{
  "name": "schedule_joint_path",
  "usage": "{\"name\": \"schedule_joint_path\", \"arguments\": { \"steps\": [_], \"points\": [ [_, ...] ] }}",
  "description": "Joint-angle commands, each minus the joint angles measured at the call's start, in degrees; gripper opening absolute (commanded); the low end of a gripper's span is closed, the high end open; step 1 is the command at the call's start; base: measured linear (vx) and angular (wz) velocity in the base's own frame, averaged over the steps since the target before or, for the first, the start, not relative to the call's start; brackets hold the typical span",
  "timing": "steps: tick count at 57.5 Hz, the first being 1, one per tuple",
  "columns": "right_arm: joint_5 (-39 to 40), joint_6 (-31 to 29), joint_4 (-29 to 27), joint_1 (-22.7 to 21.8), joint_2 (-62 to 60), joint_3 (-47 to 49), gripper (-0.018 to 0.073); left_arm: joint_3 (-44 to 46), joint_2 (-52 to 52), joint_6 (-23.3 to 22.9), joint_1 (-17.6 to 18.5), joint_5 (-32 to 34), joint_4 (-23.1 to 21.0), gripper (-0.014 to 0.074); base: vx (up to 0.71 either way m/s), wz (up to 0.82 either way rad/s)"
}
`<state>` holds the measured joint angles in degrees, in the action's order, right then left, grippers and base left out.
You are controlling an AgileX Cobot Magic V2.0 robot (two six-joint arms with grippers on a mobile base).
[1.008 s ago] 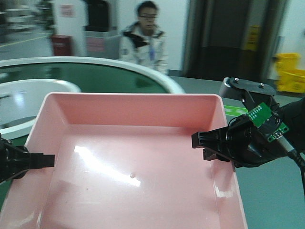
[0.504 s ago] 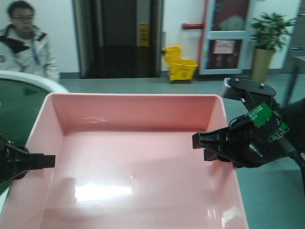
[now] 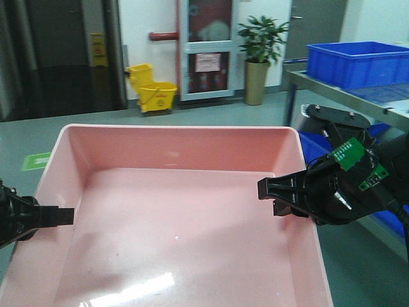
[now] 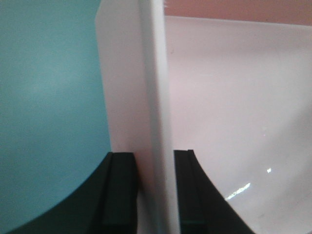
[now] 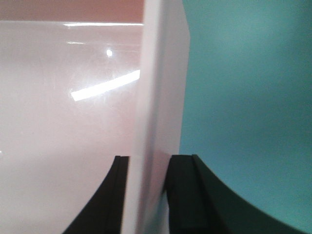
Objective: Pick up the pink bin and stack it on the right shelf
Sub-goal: 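Carry the pink bin with both grippers while the base drives to the table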
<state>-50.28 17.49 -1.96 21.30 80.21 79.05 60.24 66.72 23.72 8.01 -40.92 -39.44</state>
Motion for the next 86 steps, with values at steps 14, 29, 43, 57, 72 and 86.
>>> {"name": "schedule_joint_path", "arguments": {
  "steps": [14, 29, 43, 57, 72, 86],
  "points": [
    [5.44, 0.71, 0.29, -0.20, -1.72, 1.73, -0.0009, 1.92, -2.20, -0.14, 0.66, 0.65, -7.19, -0.0001, 0.33, -0.42],
    [5.44, 0.71, 0.24, -0.20, -1.72, 1.73, -0.0009, 1.92, -2.20, -0.14, 0.66, 0.65, -7.19, -0.0001, 0.40, -0.26],
    [5.50, 0.71, 0.25, -0.20, -1.72, 1.73, -0.0009, 1.92, -2.20, -0.14, 0.66, 0.65, -7.19, -0.0001, 0.45, -0.07],
    [5.50, 0.71, 0.25, -0.20, -1.72, 1.73, -0.0009, 1.92, -2.20, -0.14, 0.66, 0.65, -7.19, -0.0001, 0.49, 0.09],
    [5.59, 0.71, 0.25, -0.20, -1.61, 1.73, -0.0009, 1.92, -2.20, -0.14, 0.66, 0.65, -7.19, -0.0001, 0.50, 0.12],
    [5.59, 0.71, 0.25, -0.20, -1.61, 1.73, -0.0009, 1.92, -2.20, -0.14, 0.66, 0.65, -7.19, -0.0001, 0.50, -0.11]
  ]
}}
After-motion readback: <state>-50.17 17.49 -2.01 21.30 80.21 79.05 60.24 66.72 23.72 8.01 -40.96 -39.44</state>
